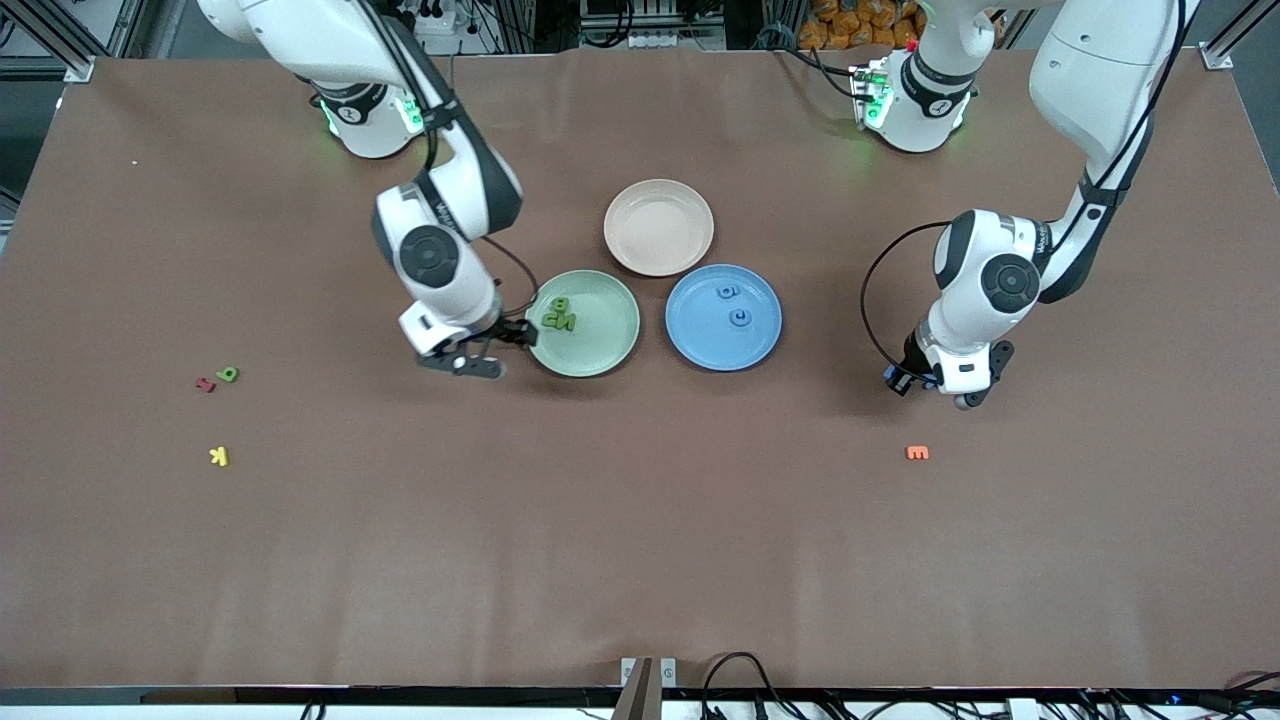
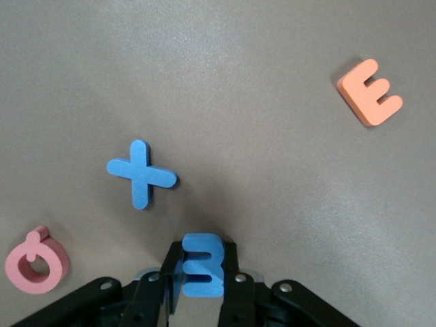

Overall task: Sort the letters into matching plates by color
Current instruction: 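Release the B on the green plate while the left gripper grasps the m, then carry the blue m to the blue plate with the left gripper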

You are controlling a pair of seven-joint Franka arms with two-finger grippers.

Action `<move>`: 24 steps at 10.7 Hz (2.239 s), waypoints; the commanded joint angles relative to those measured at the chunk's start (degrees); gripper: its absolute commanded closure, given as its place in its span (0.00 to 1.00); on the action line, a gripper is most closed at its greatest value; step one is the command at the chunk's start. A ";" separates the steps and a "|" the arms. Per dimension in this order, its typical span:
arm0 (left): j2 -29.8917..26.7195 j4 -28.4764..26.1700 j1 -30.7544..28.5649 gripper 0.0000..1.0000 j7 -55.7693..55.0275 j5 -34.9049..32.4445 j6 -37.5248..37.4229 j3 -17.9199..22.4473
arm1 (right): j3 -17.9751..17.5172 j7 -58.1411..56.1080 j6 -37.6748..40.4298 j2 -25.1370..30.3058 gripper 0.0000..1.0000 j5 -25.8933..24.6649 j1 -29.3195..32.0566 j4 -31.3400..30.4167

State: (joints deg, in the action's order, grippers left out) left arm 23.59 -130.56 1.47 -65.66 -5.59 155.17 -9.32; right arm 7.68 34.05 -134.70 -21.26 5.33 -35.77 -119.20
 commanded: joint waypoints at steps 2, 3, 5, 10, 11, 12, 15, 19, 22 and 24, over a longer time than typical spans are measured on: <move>-1.96 -0.40 0.90 1.00 -0.61 -3.55 0.04 0.80 | 3.66 -11.00 3.04 2.63 0.00 0.21 6.92 -0.59; -3.28 -0.40 0.90 1.00 -0.61 -3.55 -1.79 0.80 | 3.66 -12.85 3.04 2.72 0.00 0.21 9.38 -0.94; -6.44 0.31 1.52 1.00 -0.52 -4.16 -8.71 0.80 | 3.57 -17.24 2.69 2.46 0.00 0.21 15.61 -1.64; -11.37 1.19 7.21 1.00 -7.18 -4.16 -18.23 0.01 | 3.57 -25.87 2.25 2.11 0.00 0.21 28.63 -2.26; -11.38 1.10 9.58 1.00 -10.25 -4.16 -18.76 -0.08 | 3.57 -26.92 1.90 1.93 0.00 0.21 30.57 -2.26; -11.46 1.19 12.39 1.00 -13.41 -3.90 -18.85 -0.08 | 3.57 -27.11 1.37 1.75 0.00 0.21 32.76 -2.17; -11.64 1.27 18.73 1.00 -22.73 -3.28 -18.94 -0.34 | 3.57 -27.19 0.84 1.05 0.00 0.21 39.00 -2.09; -11.55 2.24 21.38 1.00 -30.48 -0.48 -18.85 -4.11 | 3.22 -33.96 -5.04 -2.28 0.00 0.21 46.39 -2.09; -10.94 2.76 21.47 1.00 -33.03 0.58 -18.85 -6.84 | 1.82 -34.05 -7.85 -4.22 0.00 0.29 48.25 -2.09; -10.24 3.47 21.38 1.00 -33.48 0.67 -18.77 -7.55 | 1.72 -34.14 -8.39 -4.58 0.00 0.29 48.43 -2.26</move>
State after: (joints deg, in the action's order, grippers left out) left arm 13.03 -128.17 22.79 -98.11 -6.32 137.28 -16.14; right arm 10.87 0.63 -141.81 -25.36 5.33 11.04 -121.22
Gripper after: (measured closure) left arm 0.727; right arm 0.000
